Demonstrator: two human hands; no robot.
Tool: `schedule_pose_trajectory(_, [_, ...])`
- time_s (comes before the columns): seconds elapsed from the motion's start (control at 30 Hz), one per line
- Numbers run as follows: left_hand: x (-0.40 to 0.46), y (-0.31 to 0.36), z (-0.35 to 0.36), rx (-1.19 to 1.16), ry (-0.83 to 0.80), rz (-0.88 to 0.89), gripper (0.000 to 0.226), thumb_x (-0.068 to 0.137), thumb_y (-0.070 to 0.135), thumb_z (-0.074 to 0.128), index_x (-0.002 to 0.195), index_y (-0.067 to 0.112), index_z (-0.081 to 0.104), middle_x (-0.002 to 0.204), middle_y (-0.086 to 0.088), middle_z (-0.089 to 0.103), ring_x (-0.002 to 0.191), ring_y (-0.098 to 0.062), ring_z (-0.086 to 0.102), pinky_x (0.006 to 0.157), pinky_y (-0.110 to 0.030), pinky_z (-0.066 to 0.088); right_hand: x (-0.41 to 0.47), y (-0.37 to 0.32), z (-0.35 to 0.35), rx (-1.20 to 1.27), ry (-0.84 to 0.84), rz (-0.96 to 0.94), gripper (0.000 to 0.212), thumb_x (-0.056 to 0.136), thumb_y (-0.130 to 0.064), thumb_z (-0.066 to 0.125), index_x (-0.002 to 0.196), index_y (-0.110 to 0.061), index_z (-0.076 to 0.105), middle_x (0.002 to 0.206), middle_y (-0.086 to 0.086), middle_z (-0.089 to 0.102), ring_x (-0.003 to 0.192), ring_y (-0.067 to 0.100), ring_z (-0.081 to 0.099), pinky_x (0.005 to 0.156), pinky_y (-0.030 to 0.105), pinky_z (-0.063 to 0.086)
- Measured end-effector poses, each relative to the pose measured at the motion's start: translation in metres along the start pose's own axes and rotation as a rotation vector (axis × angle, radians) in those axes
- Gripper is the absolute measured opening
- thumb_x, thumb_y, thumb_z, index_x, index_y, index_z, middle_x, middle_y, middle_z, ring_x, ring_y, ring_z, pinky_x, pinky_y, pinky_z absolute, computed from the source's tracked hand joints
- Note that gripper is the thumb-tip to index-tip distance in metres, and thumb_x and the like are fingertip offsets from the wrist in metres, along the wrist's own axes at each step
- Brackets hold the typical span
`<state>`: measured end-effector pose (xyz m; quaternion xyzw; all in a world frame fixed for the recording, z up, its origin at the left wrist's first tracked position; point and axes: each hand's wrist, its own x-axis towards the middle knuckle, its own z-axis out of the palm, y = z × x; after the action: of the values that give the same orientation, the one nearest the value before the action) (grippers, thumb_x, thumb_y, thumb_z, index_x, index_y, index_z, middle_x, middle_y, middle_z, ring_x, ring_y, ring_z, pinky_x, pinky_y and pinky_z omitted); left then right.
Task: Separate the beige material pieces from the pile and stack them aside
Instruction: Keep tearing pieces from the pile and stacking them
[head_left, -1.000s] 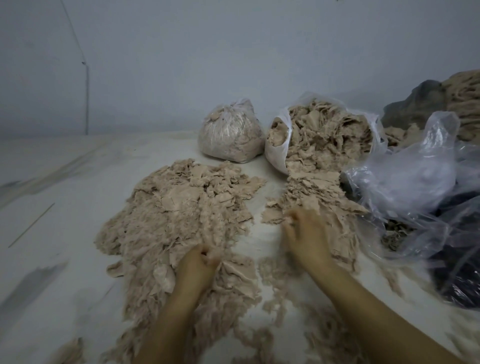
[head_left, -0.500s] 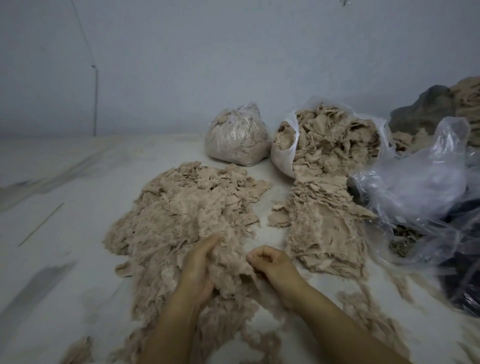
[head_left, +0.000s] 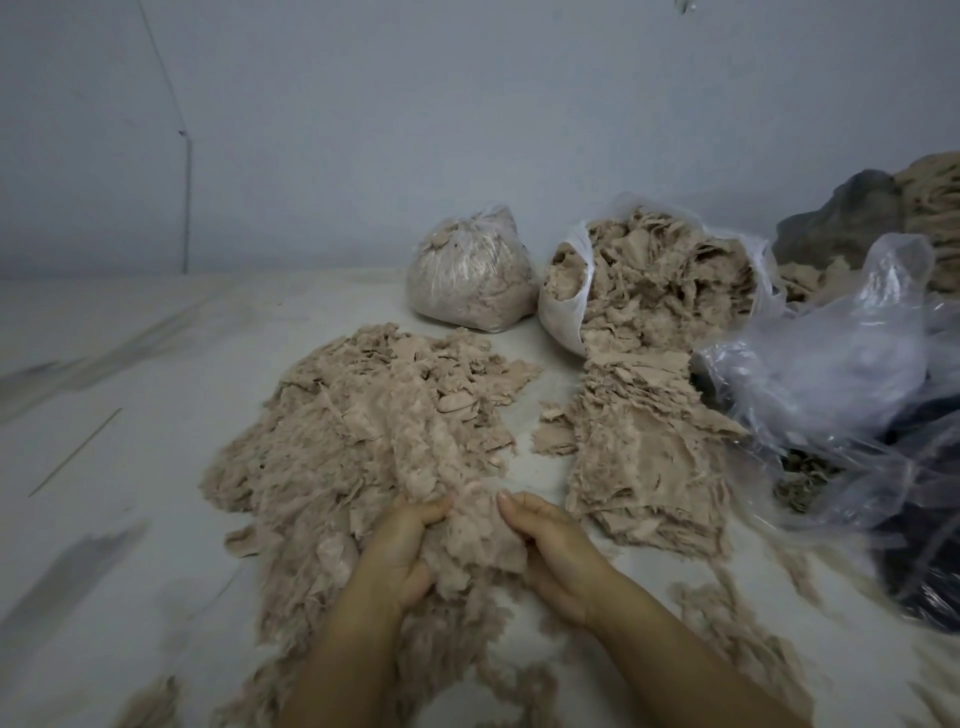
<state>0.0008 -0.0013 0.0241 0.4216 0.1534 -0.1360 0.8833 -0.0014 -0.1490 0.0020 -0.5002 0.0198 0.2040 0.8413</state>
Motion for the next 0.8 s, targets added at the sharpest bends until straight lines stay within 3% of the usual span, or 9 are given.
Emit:
schedule_pose_trajectory(0.1, [-0.001,-0.005,0.005,0.035,0.019,0.043,0.036,0.089,0.001,0.054,0.125,-0.002,0.054,0.113,-0.026,0.065,0.102,-0.038,0.064,0.079,-0.046,0.057,-0.002,0.002,0.004,0.005,-0.082,0.053,0.041,0.093,-0.032,0.056,0.116,0.001,0.064,0.117,0.019,0.067,0.112,0.032,0.062,0.103,0.047,0.045])
schedule_pose_trajectory(0.2, [0.001,-0.005,0.001,0.235,0.125,0.274,0.044,0.082,0.007,0.069,0.124,0.009,0.056,0.112,-0.018,0.068,0.101,-0.034,0.066,0.090,-0.051,0.052,-0.008,-0.001,0.005,-0.214,0.078,-0.042,0.021,0.088,-0.024,0.065,0.084,-0.003,0.067,0.081,0.010,0.072,0.078,0.026,0.068,0.075,0.030,0.056])
schedule_pose_trajectory(0.27, [0.003,-0.004,-0.002,0.367,0.237,0.413,0.049,0.080,0.010,0.073,0.124,0.015,0.054,0.114,-0.012,0.067,0.100,-0.029,0.067,0.090,-0.050,0.052,-0.008,0.000,0.001,-0.336,0.170,-0.148,0.025,0.090,-0.020,0.064,0.067,-0.013,0.058,0.057,-0.003,0.060,0.057,0.012,0.054,0.054,0.019,0.046])
schedule_pose_trajectory(0.4, [0.009,-0.003,-0.003,0.339,0.328,0.418,0.045,0.081,0.009,0.072,0.122,0.015,0.055,0.110,-0.012,0.068,0.097,-0.028,0.067,0.089,-0.049,0.053,-0.008,0.004,-0.005,-0.385,0.249,-0.202,0.030,0.091,-0.014,0.063,0.063,-0.013,0.053,0.060,-0.001,0.049,0.060,0.011,0.046,0.058,0.019,0.040])
schedule_pose_trajectory(0.5, [0.015,0.011,-0.014,0.311,0.483,0.420,0.044,0.083,0.009,0.071,0.124,0.007,0.056,0.106,-0.018,0.069,0.094,-0.032,0.067,0.086,-0.051,0.054,-0.010,0.007,-0.021,-0.422,0.355,-0.167,0.033,0.093,-0.018,0.061,0.063,-0.014,0.047,0.053,-0.004,0.043,0.046,0.006,0.040,0.049,0.018,0.035])
schedule_pose_trajectory(0.57, [0.016,0.020,-0.018,0.368,0.447,0.446,0.035,0.082,0.009,0.072,0.115,0.005,0.061,0.103,-0.017,0.069,0.087,-0.029,0.068,0.075,-0.043,0.058,-0.013,0.006,-0.033,-0.581,0.370,-0.164,0.034,0.096,-0.024,0.057,0.065,-0.017,0.044,0.052,-0.006,0.040,0.042,0.004,0.033,0.044,0.017,0.030])
schedule_pose_trajectory(0.67, [0.011,0.013,-0.006,0.455,0.281,0.381,0.030,0.083,0.013,0.070,0.112,0.009,0.061,0.081,-0.007,0.070,0.055,-0.013,0.061,0.044,-0.021,0.047,-0.013,0.007,-0.031,-0.960,0.361,-0.282,0.013,0.094,-0.033,0.056,0.091,-0.021,0.057,0.086,-0.002,0.053,0.075,0.007,0.052,0.064,0.016,0.039])
schedule_pose_trajectory(0.73, [0.008,0.002,0.004,0.472,0.196,0.327,0.024,0.087,0.017,0.066,0.109,0.010,0.060,0.060,0.000,0.066,0.038,-0.006,0.046,0.035,-0.017,0.037,-0.012,0.009,-0.022,-0.987,0.345,-0.365,0.026,0.089,-0.035,0.063,0.112,-0.023,0.057,0.110,-0.003,0.053,0.097,0.008,0.053,0.081,0.016,0.043])
schedule_pose_trajectory(0.8, [0.005,-0.004,0.009,0.415,0.138,0.289,0.020,0.089,0.021,0.063,0.106,0.011,0.059,0.063,-0.002,0.070,0.039,-0.007,0.049,0.037,-0.019,0.041,-0.011,0.009,-0.017,-1.058,0.266,-0.384,0.051,0.082,-0.038,0.071,0.126,-0.026,0.049,0.120,-0.005,0.046,0.108,0.007,0.047,0.091,0.018,0.040])
